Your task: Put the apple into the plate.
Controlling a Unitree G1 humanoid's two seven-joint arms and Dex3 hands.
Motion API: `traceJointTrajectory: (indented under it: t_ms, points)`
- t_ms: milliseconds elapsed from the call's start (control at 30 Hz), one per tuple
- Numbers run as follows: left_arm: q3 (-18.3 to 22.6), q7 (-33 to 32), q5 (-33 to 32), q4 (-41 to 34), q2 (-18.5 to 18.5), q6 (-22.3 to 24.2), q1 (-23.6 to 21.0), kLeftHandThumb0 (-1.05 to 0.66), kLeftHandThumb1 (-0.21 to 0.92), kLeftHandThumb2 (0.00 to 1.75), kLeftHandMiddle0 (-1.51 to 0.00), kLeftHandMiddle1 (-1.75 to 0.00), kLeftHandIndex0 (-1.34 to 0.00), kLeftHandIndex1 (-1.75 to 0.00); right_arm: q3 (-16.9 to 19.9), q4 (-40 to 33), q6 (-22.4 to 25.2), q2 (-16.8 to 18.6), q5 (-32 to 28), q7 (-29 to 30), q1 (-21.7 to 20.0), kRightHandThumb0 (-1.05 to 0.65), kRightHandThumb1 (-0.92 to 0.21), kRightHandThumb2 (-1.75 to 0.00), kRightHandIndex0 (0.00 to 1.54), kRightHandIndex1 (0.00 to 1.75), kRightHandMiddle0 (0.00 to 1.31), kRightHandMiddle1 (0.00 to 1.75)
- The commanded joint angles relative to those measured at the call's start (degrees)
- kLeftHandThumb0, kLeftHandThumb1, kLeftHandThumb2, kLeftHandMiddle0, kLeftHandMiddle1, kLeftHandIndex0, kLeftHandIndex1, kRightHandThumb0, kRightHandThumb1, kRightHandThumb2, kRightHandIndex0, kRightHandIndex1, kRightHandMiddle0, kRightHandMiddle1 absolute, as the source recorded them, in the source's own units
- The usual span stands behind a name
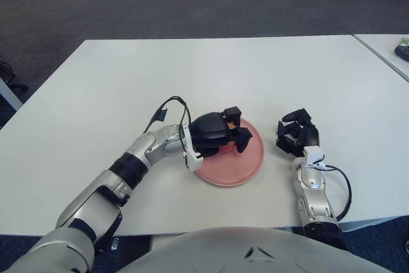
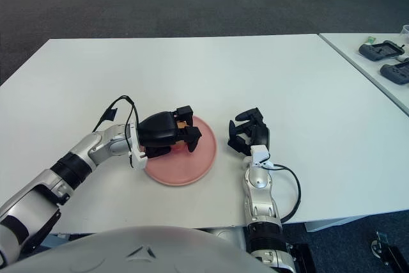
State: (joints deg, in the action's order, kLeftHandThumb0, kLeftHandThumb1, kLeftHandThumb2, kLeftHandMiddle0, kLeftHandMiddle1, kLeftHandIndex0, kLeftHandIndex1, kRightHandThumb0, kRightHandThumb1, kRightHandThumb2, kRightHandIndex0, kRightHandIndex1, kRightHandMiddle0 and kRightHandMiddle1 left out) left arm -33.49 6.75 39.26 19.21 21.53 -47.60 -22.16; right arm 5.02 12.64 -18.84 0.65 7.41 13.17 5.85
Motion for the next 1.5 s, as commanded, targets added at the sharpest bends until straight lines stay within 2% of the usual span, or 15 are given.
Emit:
traceJointTrajectory:
  t_ms: [0, 200, 233, 300, 367, 400, 467, 533, 567, 633, 733, 867, 967, 1267, 1467]
  points:
    - [-0.21, 5.50, -3.03, -1.03, 1.86, 1.77, 1.93, -0.01, 0.03, 1.63, -0.84, -1.75, -0.61, -1.68, 0.14, -0.61, 1.48, -0.01, 0.04, 0.27, 0.41, -0.40, -0.57, -1.00, 0.63, 1.50, 0.41, 1.75]
    - [0.61, 6.81, -5.04, -2.38, 1.18, 4.73, 3.33, -0.01, 0.28, 1.33, -0.64, -1.75, -0.49, -1.62, 0.12, -1.00, 2.25, -0.09, 0.03, 0.22, 0.53, -0.40, -0.58, -1.00, 0.63, 1.50, 0.41, 1.75]
    - [1.02, 6.74, -5.41, -2.71, 1.05, 5.22, 3.44, -0.01, 0.35, 1.24, -0.57, -1.75, -0.44, -1.64, 0.17, -0.93, 2.39, -0.16, -0.11, 0.08, 0.52, -0.40, -0.58, -1.00, 0.62, 1.50, 0.41, 1.75]
    - [1.77, 6.66, -6.30, -2.83, 0.86, 5.47, 3.18, -0.18, 0.60, 0.94, -0.26, -1.69, -0.33, -1.70, 0.21, -0.79, 2.53, -0.22, -0.31, -0.12, 0.48, -0.40, -0.58, -1.00, 0.62, 1.50, 0.41, 1.75]
    - [2.21, 6.71, -7.03, -2.69, 0.74, 5.32, 2.81, -0.37, 0.41, 1.10, -0.11, -1.47, -0.13, -1.51, 0.22, -0.77, 2.57, -0.21, -0.40, -0.20, 0.48, -0.40, -0.57, -1.00, 0.62, 1.50, 0.41, 1.75]
    - [2.69, 6.58, -7.88, -2.46, 0.71, 4.79, 2.37, -0.39, 0.38, 1.13, -0.08, -1.43, -0.11, -1.49, 0.23, -0.75, 2.58, -0.22, -0.46, -0.27, 0.49, -0.40, -0.57, -1.01, 0.61, 1.50, 0.41, 1.75]
    - [3.77, 6.28, -9.45, -2.58, 0.94, 3.70, 1.97, -0.51, 0.36, 1.13, -0.04, -1.19, -0.05, -1.27, 0.25, -0.70, 2.61, -0.29, -0.53, -0.40, 0.52, -0.40, -0.57, -1.01, 0.61, 1.50, 0.41, 1.75]
    - [4.44, 5.85, -10.01, -2.78, 1.20, 2.97, 2.26, -0.65, 0.42, 1.05, -0.02, -0.88, -0.02, -1.04, 0.24, -0.77, 2.72, -0.34, -0.53, -0.50, 0.59, -0.40, -0.57, -1.01, 0.60, 1.49, 0.41, 1.75]
    - [4.83, 5.70, -10.65, -2.89, 1.16, 2.95, 2.82, -0.68, 0.43, 1.03, -0.01, -0.83, -0.02, -0.99, 0.21, -0.90, 2.93, -0.36, -0.47, -0.53, 0.65, -0.40, -0.57, -1.01, 0.60, 1.49, 0.41, 1.75]
    - [5.58, 5.99, -12.61, -2.98, 0.96, 3.12, 3.78, -0.78, 0.52, 0.94, 0.00, -0.48, -0.01, -0.78, 0.17, -1.11, 3.25, -0.35, -0.34, -0.52, 0.73, -0.40, -0.58, -1.00, 0.59, 1.49, 0.41, 1.75]
    - [6.41, 6.97, -15.42, -3.03, 0.70, 3.46, 4.66, -0.90, 0.66, 0.83, 0.00, -0.16, 0.00, -0.56, 0.18, -1.41, 3.47, -0.33, -0.22, -0.54, 0.86, -0.40, -0.58, -0.99, 0.59, 1.48, 0.40, 1.75]
    - [7.34, 8.40, -19.21, -2.56, 0.42, 3.41, 5.38, -0.99, 0.80, 0.71, 0.00, -0.03, 0.00, -0.36, 0.16, -1.65, 3.68, -0.34, -0.24, -0.66, 0.94, -0.40, -0.59, -0.99, 0.58, 1.48, 0.40, 1.75]
    - [8.37, 11.69, -25.61, -1.67, 0.50, 3.41, 5.27, -1.03, 0.87, 0.65, 0.00, -0.01, 0.00, -0.22, 0.21, -1.64, 3.74, -0.35, -0.48, -0.85, 0.91, -0.40, -0.59, -0.99, 0.59, 1.48, 0.40, 1.75]
    - [12.65, 19.54, -40.90, 3.08, -2.29, 6.01, 5.21, -1.05, 0.92, 0.78, 0.00, 0.00, 0.00, -0.01, 0.33, -0.95, 2.62, -0.42, -0.57, -0.85, 0.65, -0.41, -0.55, -1.03, 0.62, 1.51, 0.43, 1.75]
    - [16.16, 19.08, -42.76, 3.98, -4.56, 6.32, 6.32, -1.05, 0.92, 0.90, 0.00, 0.00, 0.00, 0.00, 0.36, -0.78, 2.45, -0.48, -0.54, -0.82, 0.59, -0.41, -0.54, -1.04, 0.62, 1.51, 0.43, 1.75]
